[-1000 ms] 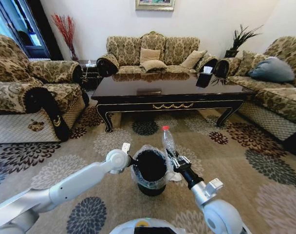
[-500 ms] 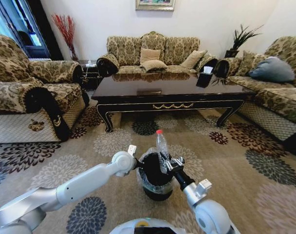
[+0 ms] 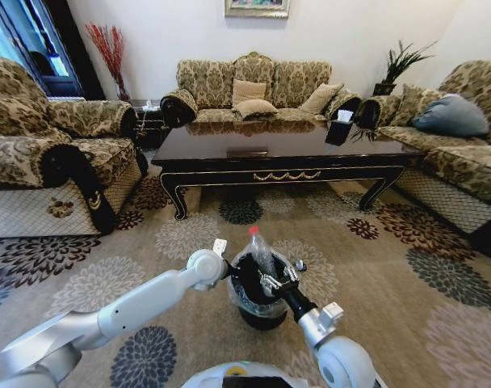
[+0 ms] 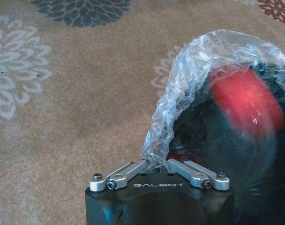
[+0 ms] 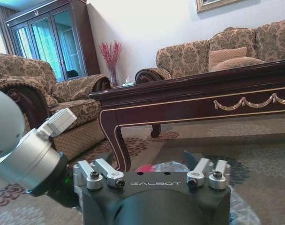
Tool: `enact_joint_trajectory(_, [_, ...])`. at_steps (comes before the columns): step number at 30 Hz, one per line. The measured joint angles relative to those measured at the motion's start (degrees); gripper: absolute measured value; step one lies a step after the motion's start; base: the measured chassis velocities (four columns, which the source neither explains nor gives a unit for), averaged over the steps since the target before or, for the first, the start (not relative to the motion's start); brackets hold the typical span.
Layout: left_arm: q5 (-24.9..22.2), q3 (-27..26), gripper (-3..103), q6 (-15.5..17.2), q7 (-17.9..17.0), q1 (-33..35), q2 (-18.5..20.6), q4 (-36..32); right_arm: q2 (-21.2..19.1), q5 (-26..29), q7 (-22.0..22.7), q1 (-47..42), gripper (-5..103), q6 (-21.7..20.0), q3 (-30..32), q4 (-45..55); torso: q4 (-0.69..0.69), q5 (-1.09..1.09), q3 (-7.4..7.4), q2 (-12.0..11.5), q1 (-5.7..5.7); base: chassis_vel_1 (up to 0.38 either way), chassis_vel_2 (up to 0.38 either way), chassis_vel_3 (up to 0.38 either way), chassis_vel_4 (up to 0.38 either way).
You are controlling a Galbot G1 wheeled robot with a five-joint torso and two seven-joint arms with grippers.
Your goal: Move to the front of the table and pick up the trash from the floor, then place it into the trash bin.
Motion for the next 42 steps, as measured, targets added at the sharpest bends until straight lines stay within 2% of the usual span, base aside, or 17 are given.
enact_joint_trajectory(1, [0.01, -0.24, 0, 0.00, 0.07, 0.37, 0.01, -0.10, 0.17, 0.01, 0.01, 0.33, 86, -0.07, 0.11, -0.10, -0.01, 0.00, 0.00, 0.00, 0.00, 0.000, 0.000, 0.000, 0.000])
enact_joint_trajectory(3, [0.47, -0.88, 0, -0.01, 0.11, 1.50, 0.05, -0.11, 0.37, 0.13, 0.08, 0.58, 96, -0.15, 0.25, -0.21, -0.02, 0.00, 0.00, 0.00, 0.00, 0.000, 0.000, 0.000, 0.000])
enact_joint_trajectory(5, [0.73, -1.22, 0, 0.00, 0.13, 2.16, 0.24, -0.11, 0.36, 0.25, 0.11, 0.55, 98, -0.15, 0.43, -0.20, -0.01, -0.01, 0.00, 0.00, 0.00, 0.000, 0.000, 0.000, 0.000])
enact_joint_trajectory(11, [1.96, -4.68, 0, 0.00, 1.03, 6.44, 3.69, -1.35, -0.46, 1.61, 0.81, 0.63, 100, -0.15, 1.89, -0.19, -0.01, 0.00, 0.00, 0.00, 0.00, 0.000, 0.000, 0.000, 0.000])
enact_joint_trajectory(16, [2.12, -10.43, 0, 0.00, 1.98, 10.39, 6.57, -2.63, -1.23, 3.39, 1.54, 1.83, 100, -0.31, 3.20, -0.66, -0.01, 0.00, 0.00, 0.00, 0.00, 0.000, 0.000, 0.000, 0.000])
enact_joint_trajectory(18, [2.49, -14.82, 0, -0.01, 2.86, 12.63, 8.14, -2.40, -2.51, 4.38, 1.78, 3.05, 100, -0.35, 4.29, -1.69, 0.00, 0.00, 0.00, 0.00, 0.00, 0.000, 0.000, 0.000, 0.000])
enact_joint_trajectory(21, [2.92, -17.31, 0, -0.01, 3.38, 13.84, 8.97, -1.87, -3.16, 4.80, 1.92, 3.78, 100, -0.32, 4.92, -2.68, 0.00, 0.00, 0.00, 0.00, 0.00, 0.000, 0.000, 0.000, 0.000])
enact_joint_trajectory(22, [3.15, -19.93, 0, -0.01, 3.86, 15.09, 9.62, -1.43, -3.52, 5.14, 2.04, 4.38, 100, -0.20, 5.48, -3.71, 0.01, 0.00, 0.00, 0.00, 0.00, 0.000, 0.000, 0.000, 0.000])
enact_joint_trajectory(24, [3.19, -21.40, 0, -0.01, 4.12, 15.75, 9.79, -1.20, -3.63, 5.29, 2.09, 4.65, 100, -0.14, 5.78, -4.36, 0.01, 0.00, 0.00, 0.00, 0.00, 0.000, 0.000, 0.000, 0.000])
enact_joint_trajectory(27, [3.36, -26.32, 0, -0.03, 4.84, 18.27, 10.05, -0.41, -3.88, 5.37, 2.19, 5.34, 100, 0.55, 6.79, -7.85, -0.01, 0.00, 0.00, 0.00, 0.00, 0.000, 0.000, 0.000, 0.000])
enact_joint_trajectory(30, [3.90, -28.62, 0, -0.03, 5.68, 19.95, 10.44, 0.06, -3.84, 3.67, 2.14, 5.57, 100, 1.63, 7.14, -11.45, -0.01, -0.01, 0.00, 0.00, 0.00, 0.000, 0.000, 0.000, 0.000])
enact_joint_trajectory(32, [4.81, -29.61, 0, -0.03, 6.47, 21.02, 11.12, 0.50, -3.40, -0.21, 1.83, 5.64, 101, 3.18, 7.21, -15.78, -0.02, 0.00, 0.00, 0.00, 0.00, 0.000, 0.000, 0.000, 0.000])
enact_joint_trajectory(34, [5.90, -31.64, 0, -0.02, 7.15, 23.07, 11.62, 0.75, -2.42, -4.47, 1.19, 5.63, 97, 4.25, 6.75, -20.36, -0.01, 0.02, 0.00, 0.00, 0.00, 0.000, 0.000, 0.000, 0.000])
enact_joint_trajectory(37, [6.01, -32.47, 0, -0.02, 7.38, 23.96, 11.62, 0.71, -1.98, -5.64, 0.98, 5.81, 96, 4.50, 6.46, -21.95, -0.01, 0.00, 0.00, 0.00, 0.00, 0.000, 0.000, 0.000, 0.000])
enact_joint_trajectory(42, [6.93, -34.93, 0, -0.02, 7.87, 27.73, 11.58, -0.68, -0.32, -8.00, 0.28, 8.53, 94, 5.43, 4.53, -30.05, 0.00, 0.00, 0.00, 0.00, 0.00, 0.000, 0.000, 0.000, 0.000])
